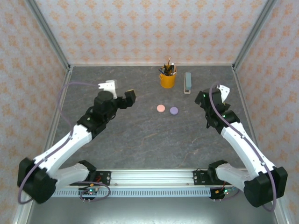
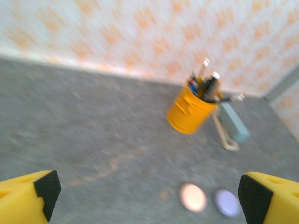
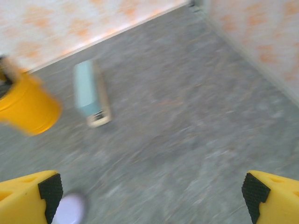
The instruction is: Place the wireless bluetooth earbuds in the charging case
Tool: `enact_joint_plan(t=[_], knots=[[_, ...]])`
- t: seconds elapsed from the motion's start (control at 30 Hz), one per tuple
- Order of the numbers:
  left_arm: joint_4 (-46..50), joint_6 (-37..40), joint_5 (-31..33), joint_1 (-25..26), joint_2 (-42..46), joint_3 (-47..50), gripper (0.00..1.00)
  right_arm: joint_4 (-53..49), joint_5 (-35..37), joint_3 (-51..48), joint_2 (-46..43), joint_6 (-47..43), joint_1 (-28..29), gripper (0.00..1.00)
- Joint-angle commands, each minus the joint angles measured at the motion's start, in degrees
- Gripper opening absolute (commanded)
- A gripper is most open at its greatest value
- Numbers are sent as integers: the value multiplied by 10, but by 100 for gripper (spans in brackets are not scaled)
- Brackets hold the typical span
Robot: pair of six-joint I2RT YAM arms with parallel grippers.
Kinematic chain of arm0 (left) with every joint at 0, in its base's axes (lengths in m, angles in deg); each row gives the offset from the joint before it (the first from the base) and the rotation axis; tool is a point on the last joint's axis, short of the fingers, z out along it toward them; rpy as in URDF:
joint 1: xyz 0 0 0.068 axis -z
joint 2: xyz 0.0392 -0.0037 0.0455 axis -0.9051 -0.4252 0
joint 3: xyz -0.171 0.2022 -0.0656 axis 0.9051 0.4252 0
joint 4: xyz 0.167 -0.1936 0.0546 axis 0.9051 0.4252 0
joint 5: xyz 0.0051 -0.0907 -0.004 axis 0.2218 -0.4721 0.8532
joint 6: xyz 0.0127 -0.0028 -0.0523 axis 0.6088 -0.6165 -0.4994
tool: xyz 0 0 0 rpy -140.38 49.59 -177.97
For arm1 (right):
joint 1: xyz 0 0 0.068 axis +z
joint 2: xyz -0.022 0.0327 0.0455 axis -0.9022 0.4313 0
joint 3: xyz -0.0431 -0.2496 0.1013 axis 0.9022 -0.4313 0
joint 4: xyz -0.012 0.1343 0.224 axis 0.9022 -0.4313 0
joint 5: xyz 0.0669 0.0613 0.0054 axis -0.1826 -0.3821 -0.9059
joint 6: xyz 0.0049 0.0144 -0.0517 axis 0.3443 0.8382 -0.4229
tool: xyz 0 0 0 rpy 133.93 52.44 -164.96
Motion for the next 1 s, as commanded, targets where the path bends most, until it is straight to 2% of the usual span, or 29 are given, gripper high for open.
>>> enact_joint_plan(t=[0.0,0.07,0.13,0.23,0.37,0.47,0.53,0.63,0.7,0.77,0.8,0.83,0.87,0.9,0.93,0.97], knots=[[-28,150,135,-12,46,71,100,135,107,-55,24,-37,-33,100],[-58,205,164,-24,65,112,100,157,110,-61,49,-42,-57,100],[-68,216,178,-53,69,138,100,186,123,-72,69,-40,-71,100],[-120,205,158,-117,62,189,100,290,137,-104,104,-92,-72,100],[-263,240,139,-157,21,256,100,373,145,-122,169,-117,-72,100],[-342,236,97,-188,-32,279,100,431,145,-134,211,-168,-72,100],[-383,228,81,-202,-79,283,100,514,142,-164,233,-199,-73,100],[-424,229,38,-217,-137,275,100,633,88,-219,261,-204,-89,100],[-433,222,-12,-233,-164,262,100,625,6,-225,252,-219,-97,99],[-462,231,-52,-240,-208,260,100,666,-61,-250,252,-215,-121,98],[-476,235,-65,-242,-230,260,100,698,-85,-269,262,-207,-135,98],[-505,240,-74,-243,-252,261,100,784,-86,-294,283,-211,-138,98],[-475,238,-87,-249,-251,246,100,772,-95,-292,278,-215,-138,98],[-441,235,-105,-257,-247,232,100,708,-110,-273,262,-216,-138,98],[-459,225,-119,-269,-255,235,100,701,-118,-261,273,-220,-139,99],[-431,218,-121,-275,-252,223,100,721,-120,-266,279,-221,-139,100]])
